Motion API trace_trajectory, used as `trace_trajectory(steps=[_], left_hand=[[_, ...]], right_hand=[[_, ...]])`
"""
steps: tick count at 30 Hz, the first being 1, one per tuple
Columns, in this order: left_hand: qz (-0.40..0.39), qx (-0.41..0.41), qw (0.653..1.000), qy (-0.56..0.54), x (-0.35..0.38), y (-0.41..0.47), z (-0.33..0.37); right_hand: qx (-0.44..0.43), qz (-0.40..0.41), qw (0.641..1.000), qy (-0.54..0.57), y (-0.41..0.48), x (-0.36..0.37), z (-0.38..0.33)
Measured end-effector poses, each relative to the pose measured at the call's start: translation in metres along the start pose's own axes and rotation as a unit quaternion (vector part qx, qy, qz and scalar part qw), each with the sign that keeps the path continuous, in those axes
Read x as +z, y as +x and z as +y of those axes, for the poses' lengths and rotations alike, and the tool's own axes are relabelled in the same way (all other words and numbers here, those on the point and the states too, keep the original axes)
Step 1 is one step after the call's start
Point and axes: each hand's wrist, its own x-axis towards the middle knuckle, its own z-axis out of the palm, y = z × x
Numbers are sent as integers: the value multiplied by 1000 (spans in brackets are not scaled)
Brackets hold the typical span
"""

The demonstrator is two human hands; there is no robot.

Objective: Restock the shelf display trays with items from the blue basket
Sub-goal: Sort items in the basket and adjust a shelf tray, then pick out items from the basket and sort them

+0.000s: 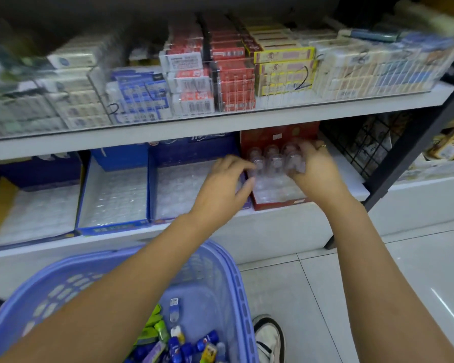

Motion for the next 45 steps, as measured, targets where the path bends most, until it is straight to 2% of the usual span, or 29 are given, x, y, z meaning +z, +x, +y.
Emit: trace_trajectory(steps=[2, 4, 5, 7, 9, 11, 13, 15, 20, 24, 26, 28, 31, 32, 34, 37, 38, 40, 43, 45], left_hand=[[25, -22, 998, -44, -18, -44, -3], [13, -71, 995, -73, -32, -92, -14], [-13, -106, 992, -73, -36, -115, -23], [-116, -186, 975, -42, -37, -158, -49], [-257, -253, 933, 3, -29, -198, -77], [-355, -280, 892, 20, -19, -233, -98], [-410, -284, 867, 16, -8, -259, -113], [-437, -273, 857, 14, 3, -275, -123], [-460, -228, 858, -12, 24, -294, -137], [-471, -197, 860, 22, 36, -307, -150], [-473, -181, 861, 40, 40, -305, -153], [-474, -168, 863, 48, 42, -300, -154], [-480, -169, 860, 44, 47, -294, -156], [-483, -174, 857, 40, 49, -293, -157], [-490, -176, 853, 37, 51, -292, -159], [-490, -171, 854, 36, 51, -292, -163], [-481, -182, 857, 24, 48, -291, -164], [-436, -216, 874, -4, 39, -284, -165], [-347, -288, 890, -62, 15, -263, -163], [-312, -329, 885, -110, -6, -241, -155]], right_hand=[[-17, -4, 996, 83, -19, -9, -38], [-22, -132, 978, 161, -40, -13, -78], [-31, -205, 964, 166, -51, -9, -95], [-59, -326, 935, 129, -71, 10, -126], [-90, -404, 908, 65, -93, 43, -149], [-105, -476, 873, -19, -118, 86, -160], [-94, -542, 829, -96, -142, 129, -158], [-61, -581, 800, -140, -162, 166, -146], [-24, -623, 757, -196, -190, 223, -116], [24, -612, 761, -212, -207, 250, -89], [10, -643, 723, -252, -207, 261, -85], [22, -687, 667, -289, -203, 270, -89], [37, -726, 612, -312, -203, 280, -95], [51, -724, 616, -305, -205, 281, -96], [49, -688, 665, -285, -207, 283, -92], [49, -695, 671, -253, -205, 270, -94], [43, -675, 699, -232, -201, 265, -96], [-9, -604, 778, -173, -189, 248, -108], [-14, -538, 841, -61, -165, 207, -130], [8, -505, 863, 11, -145, 171, -143]])
